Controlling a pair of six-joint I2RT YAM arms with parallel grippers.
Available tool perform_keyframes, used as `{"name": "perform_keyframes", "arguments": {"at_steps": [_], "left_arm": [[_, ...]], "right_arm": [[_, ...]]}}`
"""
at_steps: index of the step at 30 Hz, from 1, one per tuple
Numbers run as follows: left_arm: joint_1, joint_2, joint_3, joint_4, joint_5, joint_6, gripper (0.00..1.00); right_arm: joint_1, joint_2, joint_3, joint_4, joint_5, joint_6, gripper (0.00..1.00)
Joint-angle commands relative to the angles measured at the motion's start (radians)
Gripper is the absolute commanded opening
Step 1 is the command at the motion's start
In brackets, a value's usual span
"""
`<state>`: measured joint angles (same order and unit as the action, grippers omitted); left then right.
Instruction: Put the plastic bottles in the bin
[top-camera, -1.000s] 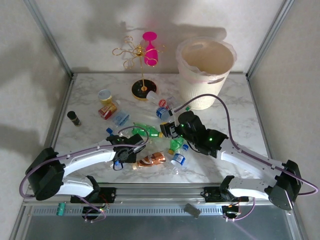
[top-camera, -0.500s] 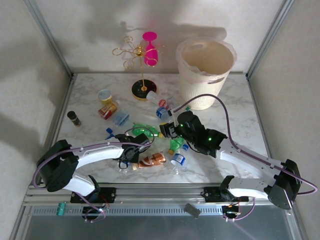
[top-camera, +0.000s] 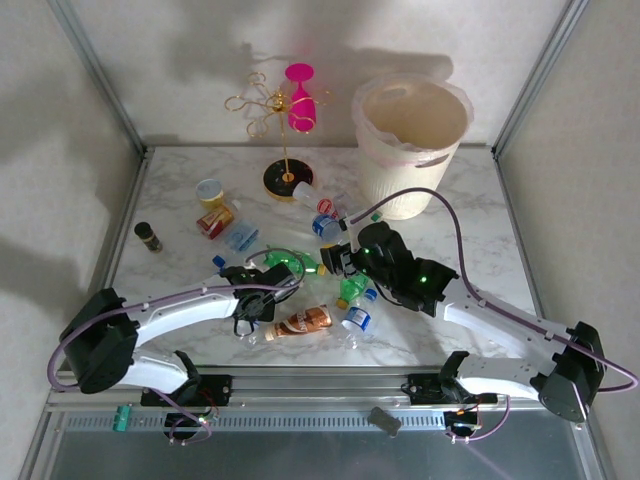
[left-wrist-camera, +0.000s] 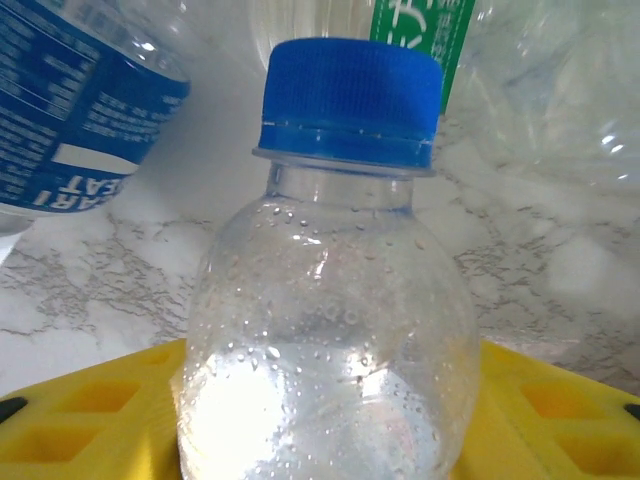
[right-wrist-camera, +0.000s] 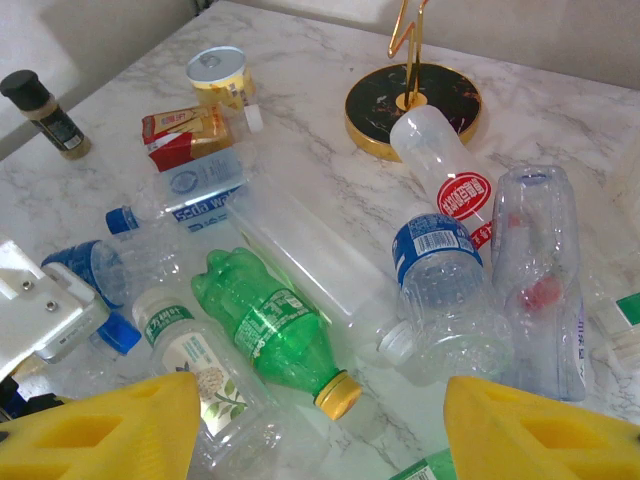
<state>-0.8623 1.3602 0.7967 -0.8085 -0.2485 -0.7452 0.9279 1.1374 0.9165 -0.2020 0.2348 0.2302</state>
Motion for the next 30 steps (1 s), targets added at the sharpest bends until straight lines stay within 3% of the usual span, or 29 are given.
{"name": "perform_keyframes", "arguments": {"at_steps": [1, 6, 11, 16, 23, 30], "left_arm": [[-0.006, -0.037, 0.031, -0.056, -0.041, -0.021, 0.43], [-0.006, -0.091, 0.068, -0.092, -0.048, -0.022, 0.37], [-0.006, -0.194, 0.133, -0.096, -0.067, -0.016, 0.37], [-0.005, -0.346, 0.189, 0.011, 0.029, 0.078, 0.36], [-0.003, -0.523, 0.243, 0.322, 0.254, 0.279, 0.39], [0.014, -0.562, 0.244, 0.631, 0.490, 0.306, 0.41]], "right_arm": [[0.006, -0.021, 0.032, 0.005, 0.006, 0.022, 0.65], [0.005, -0.034, 0.040, 0.010, 0.008, 0.035, 0.65], [0.006, -0.036, 0.050, 0.006, 0.137, 0.073, 0.67], [0.005, -0.054, 0.083, -0.009, 0.243, 0.109, 0.69], [0.002, -0.119, 0.090, 0.041, 0.030, 0.053, 0.70], [-0.098, -0.207, 0.107, 0.073, -0.384, 0.127, 0.78]]}}
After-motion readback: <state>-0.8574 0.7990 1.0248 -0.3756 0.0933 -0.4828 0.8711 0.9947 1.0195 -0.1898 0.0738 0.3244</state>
